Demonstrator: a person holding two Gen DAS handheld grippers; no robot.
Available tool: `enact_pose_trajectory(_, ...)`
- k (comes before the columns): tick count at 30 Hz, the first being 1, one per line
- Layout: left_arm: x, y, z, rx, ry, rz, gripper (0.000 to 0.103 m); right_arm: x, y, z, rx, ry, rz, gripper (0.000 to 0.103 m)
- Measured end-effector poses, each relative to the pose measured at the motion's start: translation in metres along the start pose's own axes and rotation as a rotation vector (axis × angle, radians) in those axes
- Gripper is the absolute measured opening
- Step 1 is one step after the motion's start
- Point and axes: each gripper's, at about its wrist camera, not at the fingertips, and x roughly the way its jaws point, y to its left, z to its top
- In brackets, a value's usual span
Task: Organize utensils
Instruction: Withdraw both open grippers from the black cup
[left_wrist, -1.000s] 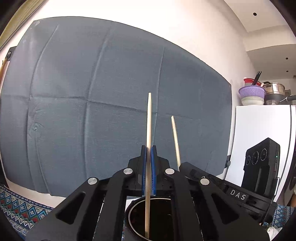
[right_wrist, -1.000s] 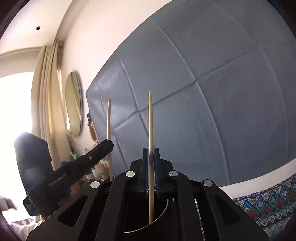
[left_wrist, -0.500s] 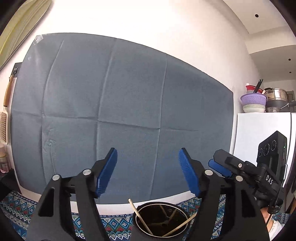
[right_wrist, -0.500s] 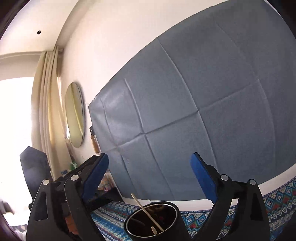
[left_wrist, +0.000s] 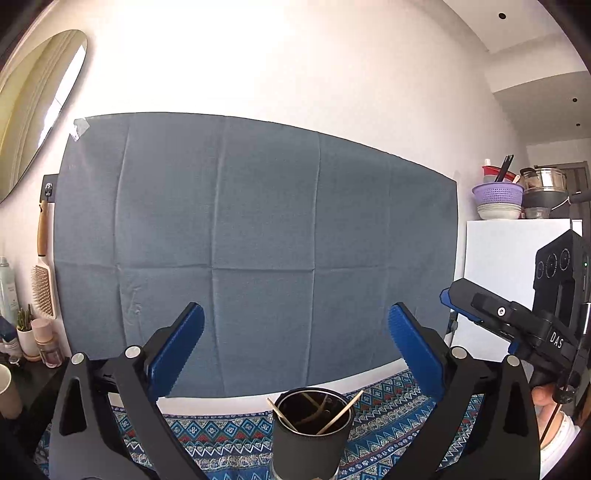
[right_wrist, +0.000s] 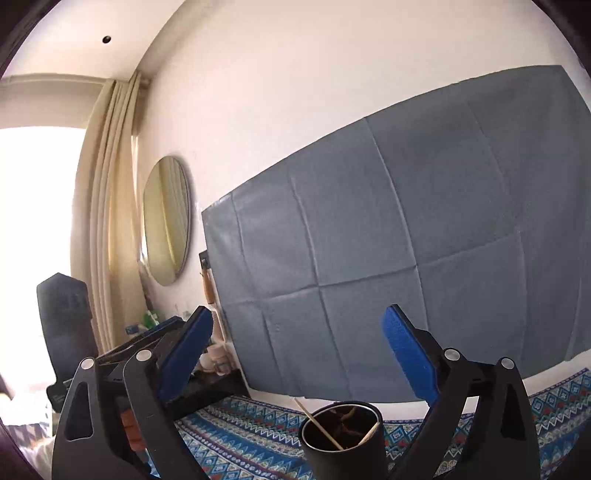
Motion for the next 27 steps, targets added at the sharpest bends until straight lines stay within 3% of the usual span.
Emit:
enact_pose_trajectory(5,-0.018,0.0,0.003,0.004,0.058,0.05,0.098,-0.021,0.02,0.008,-0.035,0.022,-0.025,0.091)
enact_pose_trajectory(12,-0.022,0.014,-0.006,-0.045,0.265,0.064,0.097,-0.049,0.035,0.012,-0.065,0.041,-0.071,0.091)
enact_pose_trajectory(21,-0.023,0.02,-0.052,-0.018,0.533,0.132,0.097,-0.065,0.032,-0.001,-0.054,0.13,-0.147,0.092)
enact_pose_trajectory(27,-0.019,0.03,-0.085,-0.051,0.655,0.183,0.097,-0.061,0.017,-0.022,-0.037,0.215,-0.226,0.092)
